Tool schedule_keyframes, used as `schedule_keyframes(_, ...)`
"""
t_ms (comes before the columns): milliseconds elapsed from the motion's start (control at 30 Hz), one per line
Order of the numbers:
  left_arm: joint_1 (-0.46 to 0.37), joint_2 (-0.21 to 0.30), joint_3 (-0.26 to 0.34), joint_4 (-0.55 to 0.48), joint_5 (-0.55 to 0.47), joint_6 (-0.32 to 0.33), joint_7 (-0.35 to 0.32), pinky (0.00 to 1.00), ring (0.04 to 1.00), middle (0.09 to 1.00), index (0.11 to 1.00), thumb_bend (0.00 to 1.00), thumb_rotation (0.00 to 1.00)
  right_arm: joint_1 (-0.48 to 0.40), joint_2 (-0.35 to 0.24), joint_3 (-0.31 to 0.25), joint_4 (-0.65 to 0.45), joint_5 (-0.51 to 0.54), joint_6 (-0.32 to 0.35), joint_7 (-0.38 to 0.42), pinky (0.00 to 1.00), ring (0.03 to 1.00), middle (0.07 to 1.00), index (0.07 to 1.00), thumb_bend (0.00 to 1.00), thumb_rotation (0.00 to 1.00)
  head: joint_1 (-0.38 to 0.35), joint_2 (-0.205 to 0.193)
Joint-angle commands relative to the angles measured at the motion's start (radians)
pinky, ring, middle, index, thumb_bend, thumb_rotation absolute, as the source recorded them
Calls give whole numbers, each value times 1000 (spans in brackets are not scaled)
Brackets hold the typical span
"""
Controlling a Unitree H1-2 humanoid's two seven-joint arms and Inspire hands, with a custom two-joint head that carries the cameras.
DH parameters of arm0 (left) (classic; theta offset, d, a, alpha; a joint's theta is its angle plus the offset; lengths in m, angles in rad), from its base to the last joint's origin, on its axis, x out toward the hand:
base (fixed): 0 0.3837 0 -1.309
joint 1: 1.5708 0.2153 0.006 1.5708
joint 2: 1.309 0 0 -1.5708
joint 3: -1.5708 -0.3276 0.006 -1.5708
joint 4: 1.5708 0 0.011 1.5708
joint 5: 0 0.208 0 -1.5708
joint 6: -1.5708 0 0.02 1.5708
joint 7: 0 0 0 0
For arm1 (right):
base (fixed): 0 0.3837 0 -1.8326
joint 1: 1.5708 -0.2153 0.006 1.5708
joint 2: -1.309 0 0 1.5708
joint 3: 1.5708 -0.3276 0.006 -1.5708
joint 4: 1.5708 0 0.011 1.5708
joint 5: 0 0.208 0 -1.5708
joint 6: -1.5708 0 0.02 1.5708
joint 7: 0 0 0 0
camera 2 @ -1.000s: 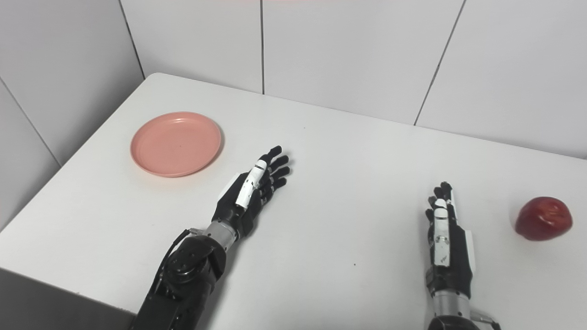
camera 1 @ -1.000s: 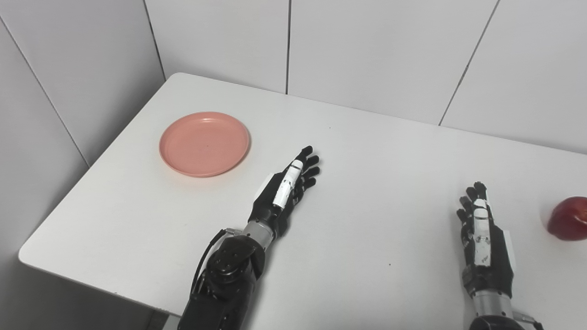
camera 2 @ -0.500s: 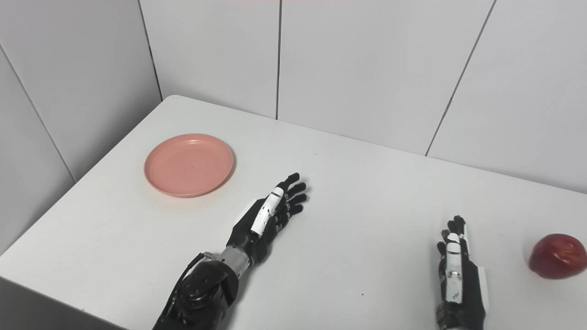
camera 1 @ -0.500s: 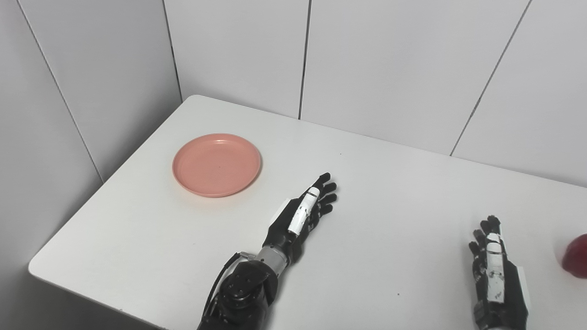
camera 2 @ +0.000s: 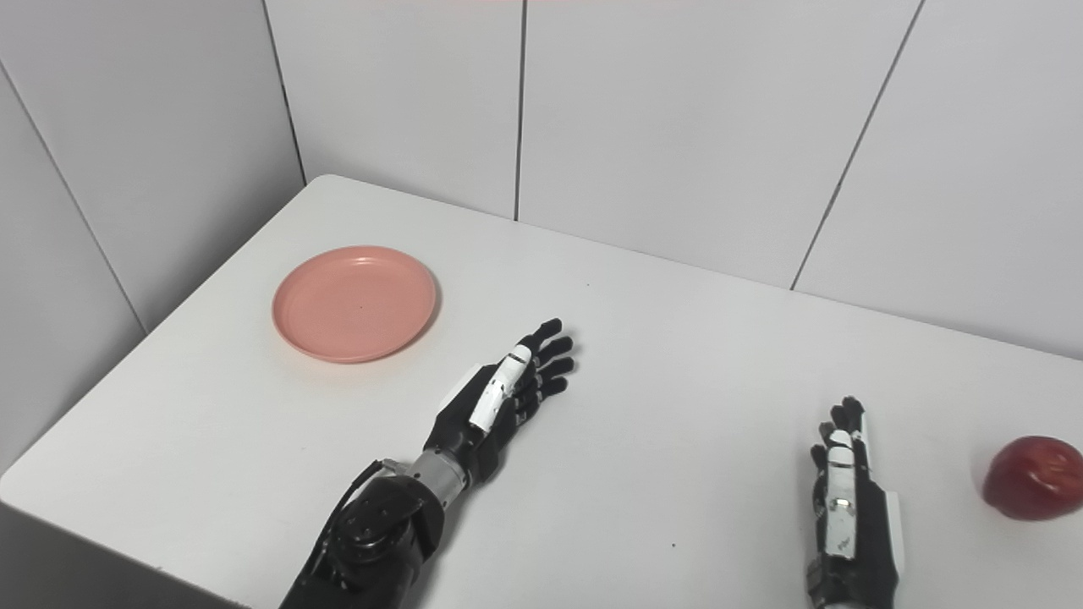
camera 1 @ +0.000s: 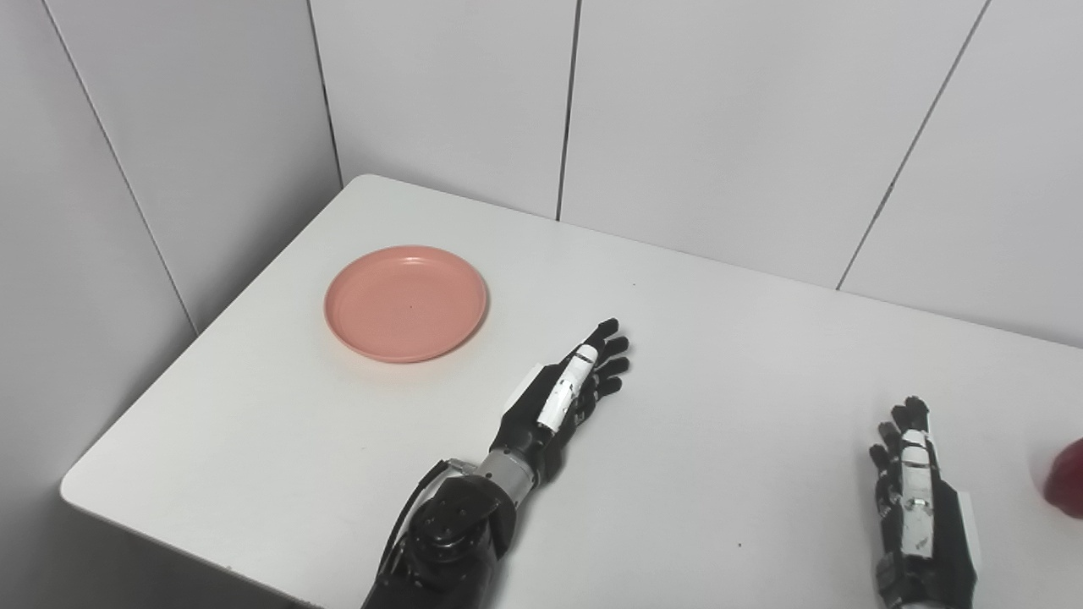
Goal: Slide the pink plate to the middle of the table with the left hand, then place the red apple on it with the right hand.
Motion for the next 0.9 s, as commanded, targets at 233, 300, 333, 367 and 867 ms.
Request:
schedule_keyframes(233, -102, 59, 10, -136, 1, 83, -26, 914, 915, 930, 908, 365, 1000, -20, 8, 0, -47, -6, -9, -6, 1000, 1000, 1000, 1000, 36, 1000, -5, 4)
schedule_keyframes(300, -115, 68, 17, -156, -4, 99, -27, 913, 914, 929, 907, 364, 1000, -20, 10, 2, -48, -9, -5, -7, 1000, 1000, 1000, 1000, 40, 1000, -7, 4)
schedule_keyframes(333, -122, 72, 22, -165, -8, 107, -26, 908, 909, 926, 905, 367, 1000, -20, 9, 4, -48, -15, -5, -8, 1000, 1000, 1000, 1000, 41, 1000, -7, 4)
schedule_keyframes(367, -129, 77, 27, -171, -12, 112, -27, 905, 907, 924, 904, 369, 1000, -20, 8, 6, -45, -20, -13, -7, 1000, 1000, 1000, 1000, 42, 1000, -8, 5)
schedule_keyframes(867, -218, 124, 106, -203, -49, 131, -40, 886, 887, 906, 888, 370, 1000, -20, 9, 6, -46, -29, -26, -8, 1000, 999, 1000, 1000, 22, 1000, 5, 3)
